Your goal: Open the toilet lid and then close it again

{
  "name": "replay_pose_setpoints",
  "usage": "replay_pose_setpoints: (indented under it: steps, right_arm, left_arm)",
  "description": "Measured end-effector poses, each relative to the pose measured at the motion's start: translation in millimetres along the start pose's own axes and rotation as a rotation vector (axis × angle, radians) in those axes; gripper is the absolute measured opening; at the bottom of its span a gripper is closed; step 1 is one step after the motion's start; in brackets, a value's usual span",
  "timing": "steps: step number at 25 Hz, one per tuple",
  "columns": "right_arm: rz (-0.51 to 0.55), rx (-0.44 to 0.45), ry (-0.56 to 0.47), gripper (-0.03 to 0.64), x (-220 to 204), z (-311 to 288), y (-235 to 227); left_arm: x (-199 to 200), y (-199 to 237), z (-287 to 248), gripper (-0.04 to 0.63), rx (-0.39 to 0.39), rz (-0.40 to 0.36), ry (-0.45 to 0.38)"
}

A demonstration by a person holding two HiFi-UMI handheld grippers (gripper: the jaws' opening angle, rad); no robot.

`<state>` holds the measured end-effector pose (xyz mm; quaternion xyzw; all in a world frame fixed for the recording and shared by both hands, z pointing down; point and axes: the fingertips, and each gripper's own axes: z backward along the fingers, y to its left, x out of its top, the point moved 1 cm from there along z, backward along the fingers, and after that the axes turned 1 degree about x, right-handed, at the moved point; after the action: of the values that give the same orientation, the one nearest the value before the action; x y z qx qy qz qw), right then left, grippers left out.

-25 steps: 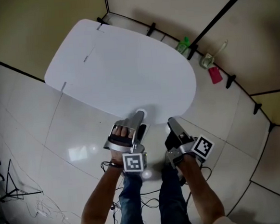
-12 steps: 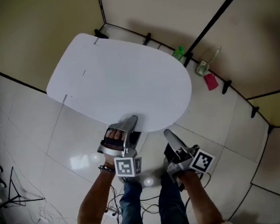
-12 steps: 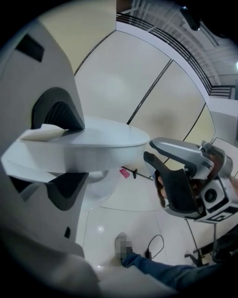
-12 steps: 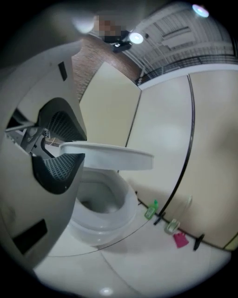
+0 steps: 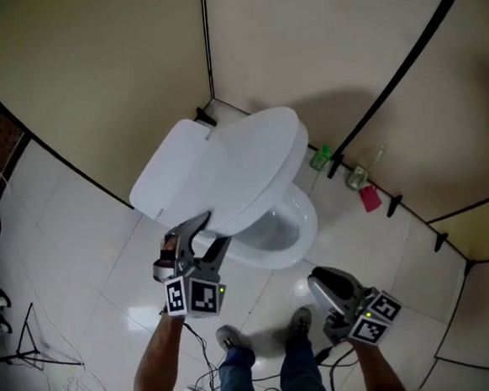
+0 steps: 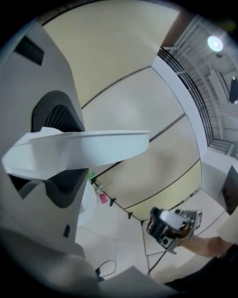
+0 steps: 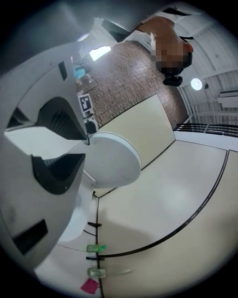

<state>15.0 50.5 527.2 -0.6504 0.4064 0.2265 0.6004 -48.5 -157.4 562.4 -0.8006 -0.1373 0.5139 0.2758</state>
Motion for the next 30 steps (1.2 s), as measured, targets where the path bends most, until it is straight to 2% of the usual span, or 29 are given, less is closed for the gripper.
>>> replay_pose_setpoints:
  steps: [4,8,16,20,25,26,30]
  right_arm:
    - [0.017,-0.018,-0.006,0.092,12.9,-0.3,17.3]
    - [0.037,-0.028,0.008,0.092,11.6,-6.8,34.7]
    - [0.056,-0.04,-0.001,0.092,9.9,-21.0,52.6]
    - [0.065,-0.046,-0.012,0.092,8.3,-19.1,57.2]
    - [0.078,-0.046,-0.025,0.092,11.8,-9.5,63.9]
    - [0.081,-0.045,-0.029,0.092,13.5,-7.1,66.0]
    - [0.125,-0.043,-0.024,0.092,25.7,0.7,71.7]
  left_arm:
    - [-16.5,88.4,14.3,0.229,0.056,0.229,-0.028]
    - [-49.5,166.1,23.7,0.222,0.079,0.472,-0.027]
    - [-125.3,253.7,24.1,0.216,0.065,0.785,-0.006]
    - [-134.0,259.4,25.6,0.216,0.059,0.816,-0.009]
    - [-129.8,251.4,29.7,0.234,0.074,0.84,-0.056]
    - [-127.4,251.2,34.9,0.262,0.082,0.841,-0.067]
    - [-106.0,251.7,70.3,0.264,0.134,0.825,-0.114]
